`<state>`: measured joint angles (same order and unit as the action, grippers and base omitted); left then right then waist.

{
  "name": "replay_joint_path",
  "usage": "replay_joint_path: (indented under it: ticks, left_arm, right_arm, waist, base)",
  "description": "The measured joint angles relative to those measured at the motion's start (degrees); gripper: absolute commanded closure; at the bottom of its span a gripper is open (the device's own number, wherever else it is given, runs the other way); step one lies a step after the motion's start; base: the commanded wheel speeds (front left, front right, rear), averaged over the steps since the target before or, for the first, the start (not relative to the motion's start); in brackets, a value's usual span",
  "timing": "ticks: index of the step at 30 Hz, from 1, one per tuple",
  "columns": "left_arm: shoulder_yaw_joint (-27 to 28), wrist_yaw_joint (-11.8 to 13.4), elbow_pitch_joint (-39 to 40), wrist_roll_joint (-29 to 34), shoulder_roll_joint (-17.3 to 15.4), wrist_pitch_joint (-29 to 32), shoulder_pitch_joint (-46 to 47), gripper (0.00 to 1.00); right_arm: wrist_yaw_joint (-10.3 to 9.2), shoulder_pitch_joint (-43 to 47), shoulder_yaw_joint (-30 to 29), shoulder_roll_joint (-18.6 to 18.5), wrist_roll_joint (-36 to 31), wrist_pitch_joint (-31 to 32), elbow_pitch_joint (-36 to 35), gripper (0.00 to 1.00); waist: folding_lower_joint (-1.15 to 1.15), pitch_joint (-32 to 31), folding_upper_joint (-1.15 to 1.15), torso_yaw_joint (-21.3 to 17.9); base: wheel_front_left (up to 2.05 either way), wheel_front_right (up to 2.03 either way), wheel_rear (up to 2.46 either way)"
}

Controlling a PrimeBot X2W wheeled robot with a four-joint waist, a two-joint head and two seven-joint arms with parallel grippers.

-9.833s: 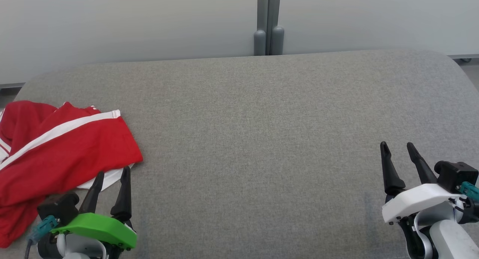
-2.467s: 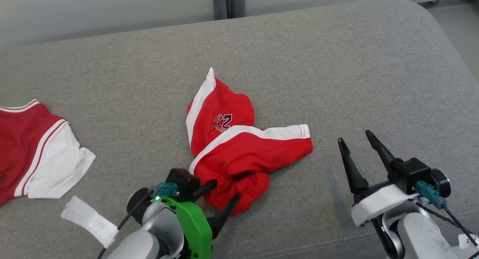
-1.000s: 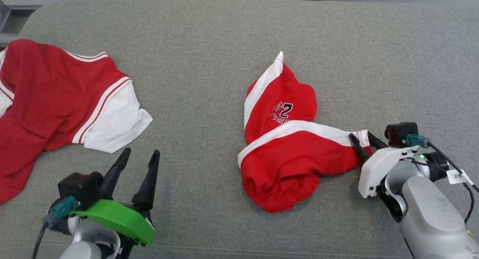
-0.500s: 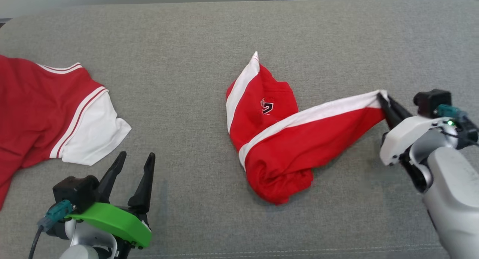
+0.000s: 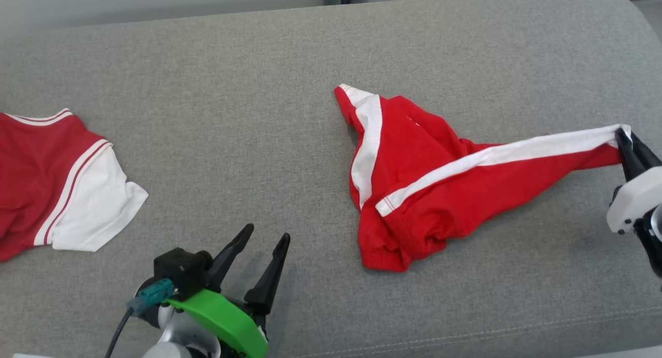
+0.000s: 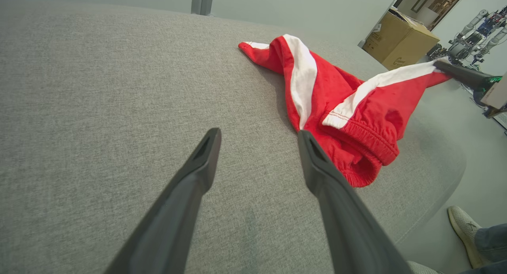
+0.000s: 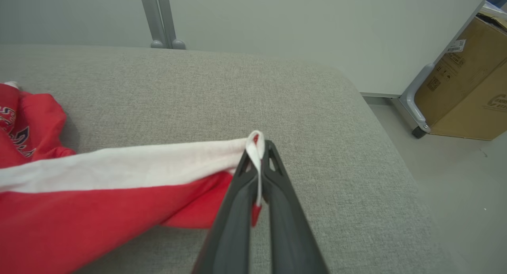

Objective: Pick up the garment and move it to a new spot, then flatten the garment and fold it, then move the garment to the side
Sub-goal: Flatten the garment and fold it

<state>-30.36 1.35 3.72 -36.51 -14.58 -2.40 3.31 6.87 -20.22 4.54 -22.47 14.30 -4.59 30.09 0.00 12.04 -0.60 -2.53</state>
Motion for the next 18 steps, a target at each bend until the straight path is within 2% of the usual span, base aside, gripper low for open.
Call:
replay_joint_path:
  ticks: [5, 9, 13, 18]
  left_arm:
    - [-2.4, -1.2, -1.4, 0.6, 1.6, 1.0, 2.7, 0.0]
    - [-6.0, -3.3, -3.2, 1.1, 3.3, 2.8, 4.7, 0.0]
    - [-8.3, -4.9, -3.9, -0.2, 6.5, 4.5, 6.6, 0.0]
    - [-8.6, -5.1, -6.2, -2.8, 9.9, 7.1, 10.1, 0.0]
  right_arm:
    - [-0.41, 2.8, -0.4, -0.8, 0.3, 0.2, 1.2, 1.0]
    - [-0.41, 3.8, -0.5, -0.5, 0.6, 0.6, 1.5, 1.0]
    - [-0.4, 4.4, -0.4, -0.4, 0.9, 0.6, 1.3, 1.0]
    - [-0.4, 4.3, 0.5, 1.0, 0.9, 0.7, -0.4, 1.0]
  waist:
    - [0.0, 0.1, 0.0, -1.0]
    - [0.0, 0.2, 0.0, -1.4]
    - [0.0, 0.6, 0.0, -1.8]
    - [0.0, 1.9, 0.0, -2.6]
  base:
    - [0.0, 0.0, 0.0]
    - [0.0, 0.0, 0.0]
    - [0.0, 0.0, 0.0]
    - [0.0, 0.0, 0.0]
